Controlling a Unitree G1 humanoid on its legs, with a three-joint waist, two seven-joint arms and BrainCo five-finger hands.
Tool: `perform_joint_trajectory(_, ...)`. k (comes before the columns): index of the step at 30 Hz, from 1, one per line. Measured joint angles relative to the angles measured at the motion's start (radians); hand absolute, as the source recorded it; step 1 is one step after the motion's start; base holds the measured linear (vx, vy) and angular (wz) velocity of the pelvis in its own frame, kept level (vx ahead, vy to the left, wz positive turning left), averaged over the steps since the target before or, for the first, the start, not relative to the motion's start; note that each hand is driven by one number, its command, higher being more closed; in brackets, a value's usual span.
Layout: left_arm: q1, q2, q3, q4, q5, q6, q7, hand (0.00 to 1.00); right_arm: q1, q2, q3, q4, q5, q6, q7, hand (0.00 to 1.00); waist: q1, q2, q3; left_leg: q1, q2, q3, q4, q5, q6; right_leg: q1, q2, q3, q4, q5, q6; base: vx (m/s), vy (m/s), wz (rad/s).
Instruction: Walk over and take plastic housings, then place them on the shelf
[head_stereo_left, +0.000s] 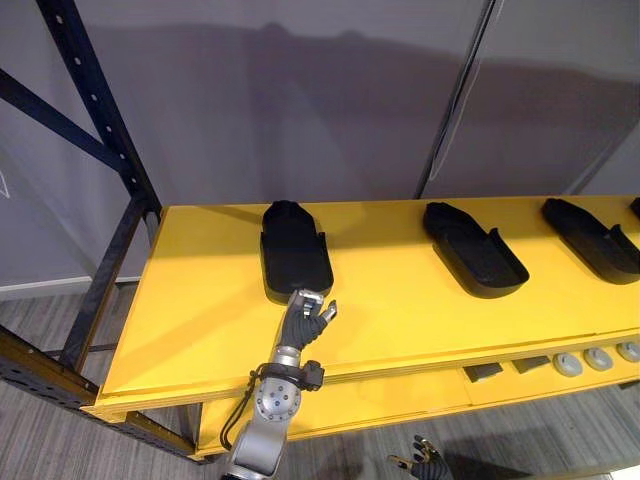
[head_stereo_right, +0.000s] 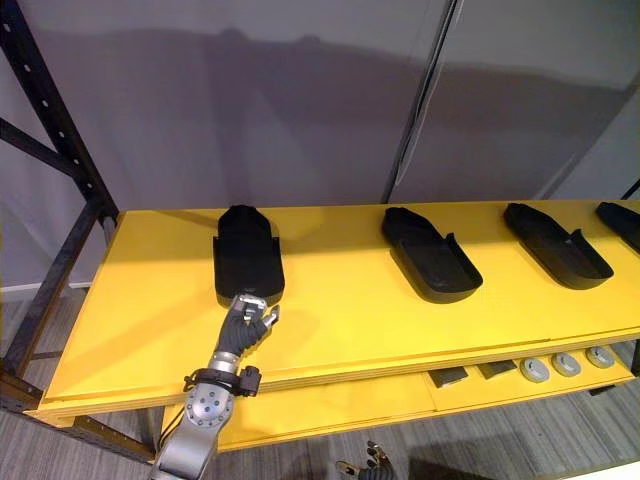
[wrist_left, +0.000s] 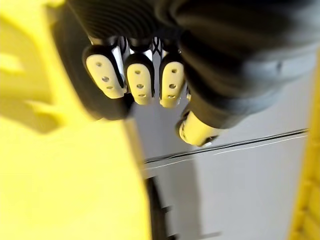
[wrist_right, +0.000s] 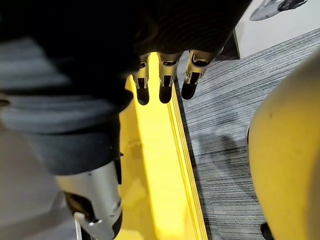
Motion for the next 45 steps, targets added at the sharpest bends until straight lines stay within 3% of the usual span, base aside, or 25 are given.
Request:
perform_joint_trajectory(4, -0.037, -0.012, 0.038, 0.109, 0.016, 0.026, 0.004, 1.0, 0.006, 0.0, -0.001, -0.006, 0.0, 0.0, -0.001, 0.0, -0.002, 0.004, -0.008, -0.002, 0.001, 0.007, -0.001, 0.0, 0.0, -0.007, -0.001, -0.001, 0.003, 0.0, 0.0, 0.01, 0.01, -0.02)
perform_joint_trajectory(10, -0.11, -0.005, 0.078, 0.21, 0.05, 0.029, 0.015, 1.0, 0.013, 0.0, -0.001, -0.004, 0.0, 0.0, -0.001, 0.0, -0.01, 0.008, -0.034, 0.02, -0.008, 0.024, -0.059, 0.031, -0.002, -0.019, -0.007, -0.001, 0.004, 0.0, 0.0, 0.0, 0.005, -0.05)
perform_joint_trajectory(16, -0.193, -0.004, 0.118, 0.309, 0.084, 0.046, 0.042, 1.0, -0.022, -0.009, -0.003, 0.054, 0.0, 0.0, -0.001, 0.0, -0.019, 0.01, -0.042, 0.081, -0.026, 0.026, -0.226, 0.144, -0.01, -0.036, -0.007, -0.009, -0.004, 0.014, -0.001, -0.06, -0.02, 0.03)
perform_joint_trajectory(22, -0.229, 0.0, 0.144, 0.355, 0.118, 0.051, 0.053, 1.0, -0.031, -0.009, -0.003, 0.06, 0.0, 0.0, -0.001, 0.0, -0.038, 0.008, -0.041, 0.114, -0.042, 0.032, -0.311, 0.193, -0.002, -0.035, -0.011, -0.008, -0.044, 0.04, 0.004, -0.07, 0.03, -0.01)
perform_joint_trajectory(45, -0.299, 0.032, 0.272, 0.4, 0.139, 0.064, 0.097, 1.0, -0.064, -0.01, -0.005, 0.105, -0.001, 0.0, 0.001, 0.0, -0.051, -0.007, -0.026, 0.15, -0.053, 0.038, -0.342, 0.191, -0.001, 0.005, -0.022, -0.004, -0.093, 0.049, 0.006, 0.0, 0.018, -0.01)
